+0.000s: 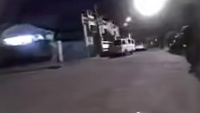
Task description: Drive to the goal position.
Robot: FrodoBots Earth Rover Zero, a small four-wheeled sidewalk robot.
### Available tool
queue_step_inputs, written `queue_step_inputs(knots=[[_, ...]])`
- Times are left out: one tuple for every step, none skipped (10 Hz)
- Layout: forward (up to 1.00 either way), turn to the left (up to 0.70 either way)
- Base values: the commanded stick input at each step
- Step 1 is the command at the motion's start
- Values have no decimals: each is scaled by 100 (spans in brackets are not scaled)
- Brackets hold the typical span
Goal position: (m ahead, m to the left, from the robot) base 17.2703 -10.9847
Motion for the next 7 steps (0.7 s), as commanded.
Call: queue_step_inputs(knots=[[0,0],[0,0],[19,0],[53,0],[70,0],[70,0],[70,0]])
